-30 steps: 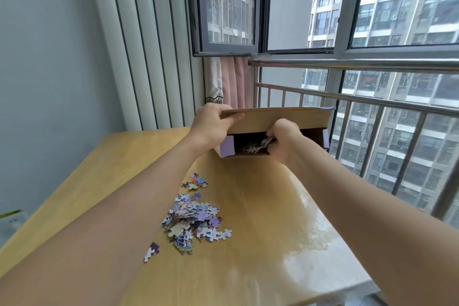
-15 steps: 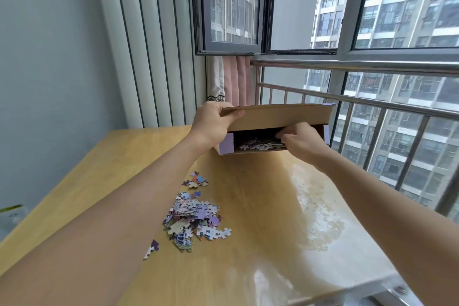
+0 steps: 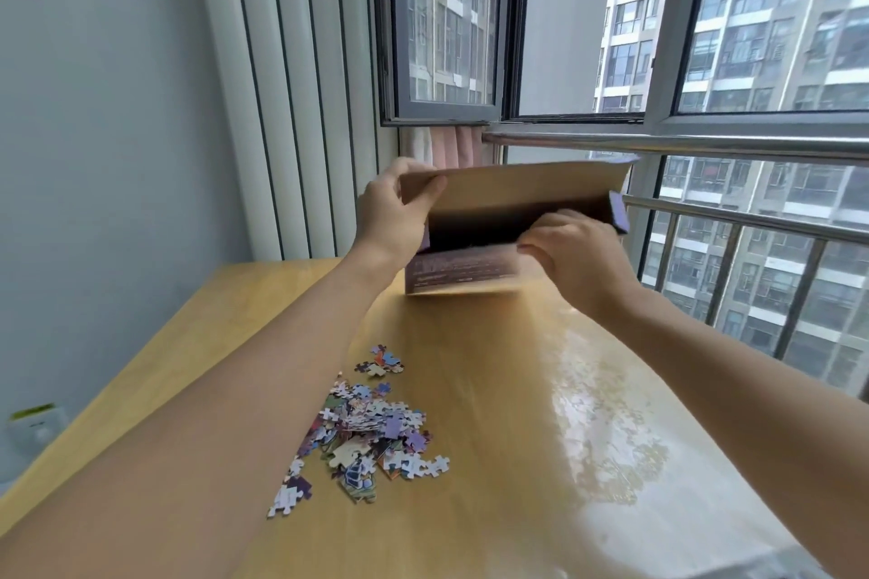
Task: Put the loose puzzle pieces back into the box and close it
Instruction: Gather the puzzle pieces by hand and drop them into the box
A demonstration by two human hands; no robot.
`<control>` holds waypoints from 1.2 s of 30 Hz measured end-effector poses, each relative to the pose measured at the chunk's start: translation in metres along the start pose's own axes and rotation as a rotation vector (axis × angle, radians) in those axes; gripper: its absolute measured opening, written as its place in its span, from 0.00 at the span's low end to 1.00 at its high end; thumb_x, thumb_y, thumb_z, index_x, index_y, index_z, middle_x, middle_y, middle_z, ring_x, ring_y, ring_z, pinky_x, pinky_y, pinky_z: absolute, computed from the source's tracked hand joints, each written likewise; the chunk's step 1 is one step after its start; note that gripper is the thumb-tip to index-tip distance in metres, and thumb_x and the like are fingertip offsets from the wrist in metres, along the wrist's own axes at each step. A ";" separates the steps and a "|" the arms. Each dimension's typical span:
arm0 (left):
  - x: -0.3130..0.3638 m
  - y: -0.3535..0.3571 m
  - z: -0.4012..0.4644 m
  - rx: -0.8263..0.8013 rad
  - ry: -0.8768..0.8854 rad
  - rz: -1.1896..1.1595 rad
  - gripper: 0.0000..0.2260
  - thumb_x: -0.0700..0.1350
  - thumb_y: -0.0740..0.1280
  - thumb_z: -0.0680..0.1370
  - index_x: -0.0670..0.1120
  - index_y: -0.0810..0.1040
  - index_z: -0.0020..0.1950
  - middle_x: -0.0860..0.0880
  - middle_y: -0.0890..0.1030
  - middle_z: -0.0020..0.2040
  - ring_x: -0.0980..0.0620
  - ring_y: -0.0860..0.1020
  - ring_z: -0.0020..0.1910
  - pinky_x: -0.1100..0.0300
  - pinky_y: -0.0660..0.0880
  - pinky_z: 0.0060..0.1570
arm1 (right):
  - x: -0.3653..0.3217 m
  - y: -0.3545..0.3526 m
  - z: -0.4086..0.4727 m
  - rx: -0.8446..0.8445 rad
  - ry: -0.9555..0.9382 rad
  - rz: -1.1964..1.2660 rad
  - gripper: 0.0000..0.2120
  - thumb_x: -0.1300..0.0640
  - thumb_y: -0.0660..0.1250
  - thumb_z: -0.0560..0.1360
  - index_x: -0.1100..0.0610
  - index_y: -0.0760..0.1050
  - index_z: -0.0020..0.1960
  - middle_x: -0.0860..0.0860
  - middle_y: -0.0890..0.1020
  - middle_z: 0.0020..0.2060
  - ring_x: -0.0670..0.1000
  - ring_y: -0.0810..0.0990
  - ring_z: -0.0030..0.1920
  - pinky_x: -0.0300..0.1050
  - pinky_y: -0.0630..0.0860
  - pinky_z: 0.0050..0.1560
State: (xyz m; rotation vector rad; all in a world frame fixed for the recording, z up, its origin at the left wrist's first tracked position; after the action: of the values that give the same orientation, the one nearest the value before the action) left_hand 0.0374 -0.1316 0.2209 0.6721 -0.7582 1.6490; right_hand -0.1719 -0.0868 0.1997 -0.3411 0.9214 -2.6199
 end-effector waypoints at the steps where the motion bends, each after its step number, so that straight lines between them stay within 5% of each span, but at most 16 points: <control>1: 0.005 -0.001 0.003 -0.003 0.021 -0.015 0.09 0.48 0.70 0.80 0.50 0.78 0.59 0.54 0.82 0.51 0.56 0.80 0.48 0.64 0.78 0.46 | 0.004 -0.009 0.004 0.080 0.016 0.024 0.05 0.59 0.71 0.77 0.56 0.86 0.46 0.50 0.86 0.44 0.55 0.82 0.45 0.50 0.80 0.41; 4: 0.015 -0.003 0.008 -0.013 0.022 0.091 0.13 0.54 0.67 0.81 0.50 0.75 0.62 0.53 0.81 0.55 0.54 0.80 0.54 0.58 0.78 0.54 | -0.001 -0.019 0.019 0.022 0.025 0.038 0.04 0.59 0.72 0.76 0.55 0.86 0.46 0.49 0.85 0.46 0.55 0.81 0.47 0.53 0.80 0.43; 9: 0.004 -0.006 0.004 -0.007 -0.055 0.140 0.13 0.54 0.57 0.85 0.47 0.75 0.50 0.52 0.78 0.39 0.55 0.76 0.39 0.65 0.69 0.36 | -0.005 -0.024 0.023 -0.006 0.019 0.019 0.05 0.58 0.72 0.76 0.54 0.87 0.48 0.49 0.85 0.45 0.55 0.82 0.45 0.54 0.80 0.44; 15: -0.039 0.006 -0.019 -0.144 -0.207 0.067 0.11 0.53 0.63 0.83 0.50 0.83 0.51 0.52 0.85 0.49 0.52 0.81 0.52 0.57 0.76 0.54 | 0.004 0.017 -0.003 -0.339 0.052 -0.158 0.06 0.58 0.70 0.75 0.52 0.82 0.40 0.48 0.83 0.41 0.53 0.80 0.39 0.41 0.69 0.34; 18: -0.062 0.017 -0.037 -0.176 -0.260 0.054 0.09 0.51 0.66 0.82 0.50 0.84 0.49 0.53 0.86 0.48 0.52 0.82 0.51 0.60 0.77 0.52 | 0.006 0.042 -0.025 -0.429 0.066 -0.189 0.13 0.61 0.67 0.75 0.49 0.71 0.35 0.48 0.79 0.36 0.53 0.76 0.34 0.42 0.67 0.29; 22: -0.085 0.029 -0.054 -0.204 -0.313 0.109 0.11 0.51 0.66 0.82 0.46 0.85 0.53 0.53 0.86 0.48 0.53 0.82 0.51 0.59 0.76 0.54 | 0.005 0.062 -0.048 -0.527 0.116 -0.082 0.09 0.62 0.65 0.73 0.48 0.79 0.42 0.44 0.81 0.36 0.49 0.77 0.36 0.42 0.72 0.29; 25: -0.108 0.038 -0.066 -0.273 -0.372 0.147 0.17 0.55 0.66 0.81 0.43 0.82 0.45 0.51 0.83 0.43 0.51 0.77 0.40 0.55 0.73 0.45 | 0.005 0.075 -0.058 -0.575 0.227 0.106 0.05 0.55 0.70 0.69 0.47 0.82 0.37 0.44 0.83 0.33 0.50 0.80 0.37 0.46 0.80 0.36; 27: -0.119 0.042 -0.076 -0.322 -0.414 0.192 0.18 0.57 0.66 0.80 0.44 0.76 0.41 0.47 0.72 0.34 0.51 0.68 0.32 0.56 0.64 0.37 | -0.002 0.079 -0.059 -0.556 0.245 0.243 0.08 0.54 0.69 0.68 0.47 0.80 0.31 0.46 0.81 0.30 0.52 0.78 0.35 0.46 0.78 0.36; 31: -0.141 0.045 -0.093 -0.457 -0.513 0.159 0.24 0.57 0.66 0.81 0.44 0.68 0.30 0.52 0.64 0.26 0.54 0.62 0.25 0.55 0.63 0.40 | -0.030 0.075 -0.048 -0.551 0.235 0.375 0.07 0.57 0.68 0.72 0.51 0.85 0.41 0.46 0.83 0.34 0.51 0.79 0.38 0.42 0.75 0.39; 34: -0.138 0.040 -0.097 -0.583 -0.455 0.111 0.24 0.59 0.67 0.79 0.37 0.80 0.43 0.50 0.78 0.37 0.55 0.74 0.35 0.61 0.68 0.45 | -0.056 0.067 -0.034 -0.537 0.224 0.474 0.06 0.50 0.72 0.72 0.51 0.86 0.42 0.47 0.84 0.36 0.49 0.80 0.38 0.42 0.74 0.38; 36: -0.132 0.021 -0.093 -0.594 -0.395 0.129 0.11 0.51 0.69 0.81 0.45 0.85 0.55 0.54 0.86 0.51 0.60 0.82 0.47 0.68 0.72 0.50 | -0.076 0.066 -0.025 -0.508 0.202 0.491 0.03 0.56 0.74 0.72 0.52 0.86 0.44 0.44 0.82 0.34 0.48 0.79 0.37 0.34 0.71 0.34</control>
State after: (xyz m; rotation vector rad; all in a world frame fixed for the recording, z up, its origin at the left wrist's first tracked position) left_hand 0.0385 -0.1427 0.0586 0.5252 -1.5263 1.3089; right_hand -0.0949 -0.0912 0.1303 0.0376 1.5193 -1.9752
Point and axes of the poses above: each hand's wrist, its own z-axis towards the middle knuckle, its own y-axis out of the palm, x = y × z, the point moved 6 cm from there along z, towards the middle knuckle
